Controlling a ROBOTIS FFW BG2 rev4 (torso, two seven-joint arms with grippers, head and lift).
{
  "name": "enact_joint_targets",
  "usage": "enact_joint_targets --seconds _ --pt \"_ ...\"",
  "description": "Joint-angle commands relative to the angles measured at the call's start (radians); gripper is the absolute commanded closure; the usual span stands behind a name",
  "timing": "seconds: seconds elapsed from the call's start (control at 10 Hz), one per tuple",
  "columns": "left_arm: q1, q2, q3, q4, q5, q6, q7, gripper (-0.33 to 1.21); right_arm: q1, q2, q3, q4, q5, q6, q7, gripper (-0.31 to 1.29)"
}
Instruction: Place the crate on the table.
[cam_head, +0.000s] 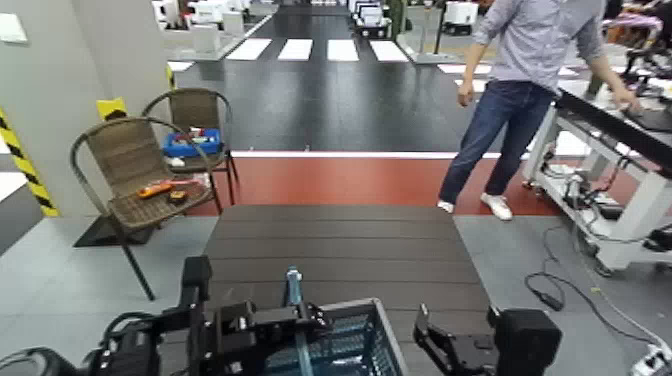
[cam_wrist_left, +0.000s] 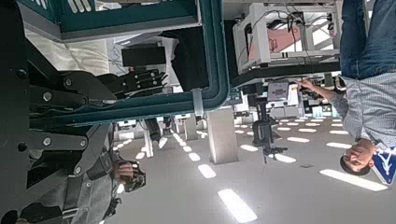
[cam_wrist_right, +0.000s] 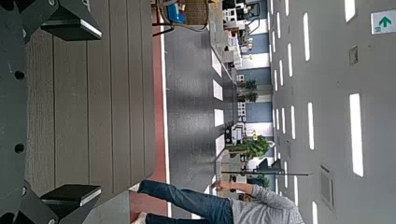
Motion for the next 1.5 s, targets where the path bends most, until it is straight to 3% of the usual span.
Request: enact_joint_targets --seconds 0.1,0.7,1.5 --pt "0.0 -0.002 0.002 0.002 0.0 0.0 0.0 1.12 0.0 0.0 0.0 0.0 -0.002 0.0 0.0 0.14" --pt "-0.052 0.0 -0.029 0.08 -0.032 0.009 -0.047 1.12 0.0 0.003 0.0 0.007 -0.013 -0.006 0.0 0.14" --pt "-0.258 0.017 -0.167 0.296 -0.341 -0.032 -0.405 1.12 -0.012 0.002 0.009 0.019 -0.034 -0.009 0.003 0.14"
